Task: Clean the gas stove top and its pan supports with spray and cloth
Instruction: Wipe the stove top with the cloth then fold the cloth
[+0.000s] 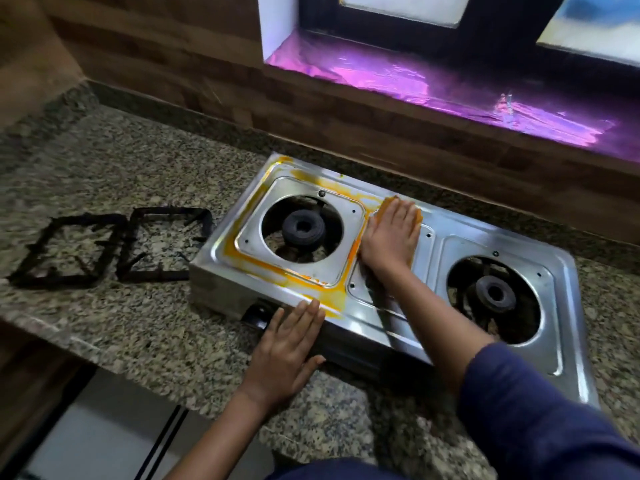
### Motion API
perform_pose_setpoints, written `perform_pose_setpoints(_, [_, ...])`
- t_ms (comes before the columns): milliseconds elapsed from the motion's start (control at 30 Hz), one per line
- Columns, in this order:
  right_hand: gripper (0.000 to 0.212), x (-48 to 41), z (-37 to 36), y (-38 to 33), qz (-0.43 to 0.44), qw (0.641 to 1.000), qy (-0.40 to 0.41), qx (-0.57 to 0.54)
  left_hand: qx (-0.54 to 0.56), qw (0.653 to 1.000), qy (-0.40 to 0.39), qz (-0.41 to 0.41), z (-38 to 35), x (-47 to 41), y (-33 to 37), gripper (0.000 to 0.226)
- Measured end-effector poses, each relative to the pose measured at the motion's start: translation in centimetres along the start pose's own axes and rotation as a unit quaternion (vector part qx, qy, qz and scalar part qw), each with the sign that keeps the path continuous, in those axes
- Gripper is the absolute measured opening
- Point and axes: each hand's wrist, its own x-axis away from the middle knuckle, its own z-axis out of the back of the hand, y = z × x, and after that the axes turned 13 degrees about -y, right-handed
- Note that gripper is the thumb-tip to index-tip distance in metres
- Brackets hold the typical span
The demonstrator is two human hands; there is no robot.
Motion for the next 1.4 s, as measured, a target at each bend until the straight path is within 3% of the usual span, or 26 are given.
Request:
perform_pose_setpoints(100, [0.063, -3.9, 1.1, -0.2, 0.039, 0.998, 0.0, 0.045, 0.011, 1.0, -0.005, -0.009, 0.3, 0.0, -0.4, 0.062])
perform_pose_setpoints(267, [0.063, -6.8, 2.6, -0.6, 0.216, 0.967, -0.074, 0.113, 0.017, 0.999, -0.021, -0.026, 1.0, 0.6, -1.0, 0.063])
perform_pose_setpoints(400, [0.073, -4.7, 2.3, 1.0, 0.341, 0.926, -0.097, 0.131, -0.009, 0.999, -0.028, 0.03, 1.7, 1.0, -2.0, 0.066])
perform_pose_setpoints(533, [0.066, 0.6, 0.9, 2.4, 0.404, 0.898, -0.122, 0.128, 0.013, 0.998, -0.034, 0.044, 2.2, 1.3, -4.0, 0.067])
perform_pose_setpoints(767, [0.061, 9.8, -1.6, 1.8, 0.405, 0.899, -0.127, 0.111, 0.035, 0.999, -0.027, -0.007, 2.0, 1.4, -5.7, 0.066])
perform_pose_setpoints(1100, [0.067, 13.1, -5.3, -6.4, 0.267, 0.96, -0.063, 0.064, 0.197, 0.979, 0.042, 0.024, 2.7, 1.4, -6.8, 0.071])
perform_pose_setpoints(1267, [0.06, 12.4, -5.5, -7.9, 0.314, 0.944, -0.079, 0.065, 0.18, 0.977, 0.047, 0.099, 3.3, 1.4, -7.7, 0.075])
perform_pose_setpoints(1400, [0.063, 12.3, -4.9, -4.5, 0.365, 0.925, -0.088, 0.058, 0.131, 0.986, 0.018, 0.102, 3.1, 1.8, -8.2, 0.075])
